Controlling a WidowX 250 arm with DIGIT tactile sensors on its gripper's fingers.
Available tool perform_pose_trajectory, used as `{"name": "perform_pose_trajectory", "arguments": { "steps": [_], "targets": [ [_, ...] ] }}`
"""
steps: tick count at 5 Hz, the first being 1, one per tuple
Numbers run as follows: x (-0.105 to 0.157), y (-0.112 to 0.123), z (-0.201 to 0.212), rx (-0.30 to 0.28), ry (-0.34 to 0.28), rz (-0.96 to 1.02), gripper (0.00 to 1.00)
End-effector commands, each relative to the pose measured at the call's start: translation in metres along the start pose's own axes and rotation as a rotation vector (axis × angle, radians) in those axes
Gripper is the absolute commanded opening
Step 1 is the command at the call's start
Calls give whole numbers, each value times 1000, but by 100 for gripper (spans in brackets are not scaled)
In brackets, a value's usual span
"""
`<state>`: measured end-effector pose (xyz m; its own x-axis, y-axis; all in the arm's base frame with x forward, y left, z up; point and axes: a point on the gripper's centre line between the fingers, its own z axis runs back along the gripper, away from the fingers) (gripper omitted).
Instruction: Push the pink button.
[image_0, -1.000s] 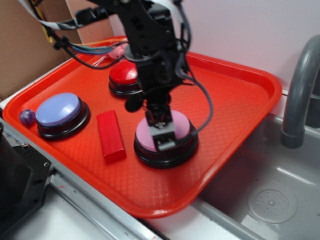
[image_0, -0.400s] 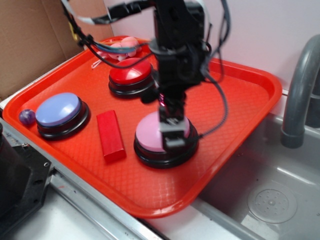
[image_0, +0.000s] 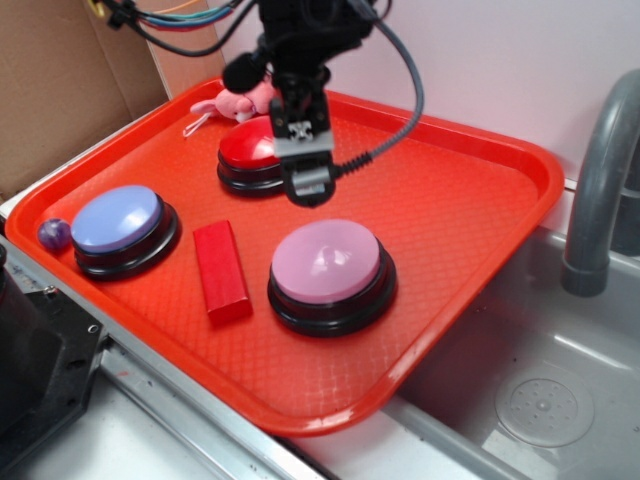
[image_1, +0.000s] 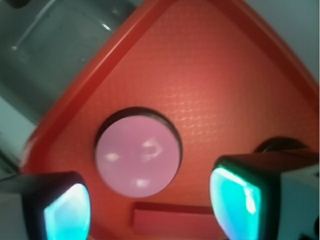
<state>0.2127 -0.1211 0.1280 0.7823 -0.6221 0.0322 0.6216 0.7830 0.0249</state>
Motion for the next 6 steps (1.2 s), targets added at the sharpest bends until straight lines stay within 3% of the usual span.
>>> {"name": "perform_pose_trajectory", "arguments": {
  "steps": [1, 4, 6],
  "targets": [
    [-7, -6, 45, 26, -44, 13, 100],
    [-22, -5, 66, -7, -15, 75, 100],
    [-26, -6, 73, 7, -6, 103, 100]
  ]
}}
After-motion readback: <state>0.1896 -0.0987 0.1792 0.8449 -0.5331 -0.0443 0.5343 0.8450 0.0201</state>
